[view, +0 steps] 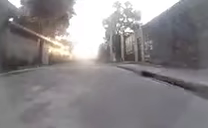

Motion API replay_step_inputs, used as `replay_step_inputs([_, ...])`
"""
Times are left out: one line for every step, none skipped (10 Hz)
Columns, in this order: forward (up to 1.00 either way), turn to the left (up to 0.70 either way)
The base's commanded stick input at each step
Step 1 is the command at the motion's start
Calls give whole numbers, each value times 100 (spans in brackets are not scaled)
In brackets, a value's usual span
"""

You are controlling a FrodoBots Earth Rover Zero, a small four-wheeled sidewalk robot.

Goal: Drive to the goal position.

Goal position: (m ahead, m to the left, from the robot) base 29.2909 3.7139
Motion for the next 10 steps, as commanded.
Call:
replay_step_inputs([100,-39])
replay_step_inputs([100,-5])
replay_step_inputs([100,1])
replay_step_inputs([100,1])
replay_step_inputs([100,1])
replay_step_inputs([100,1])
replay_step_inputs([100,1])
replay_step_inputs([100,1])
replay_step_inputs([100,1])
replay_step_inputs([100,1])
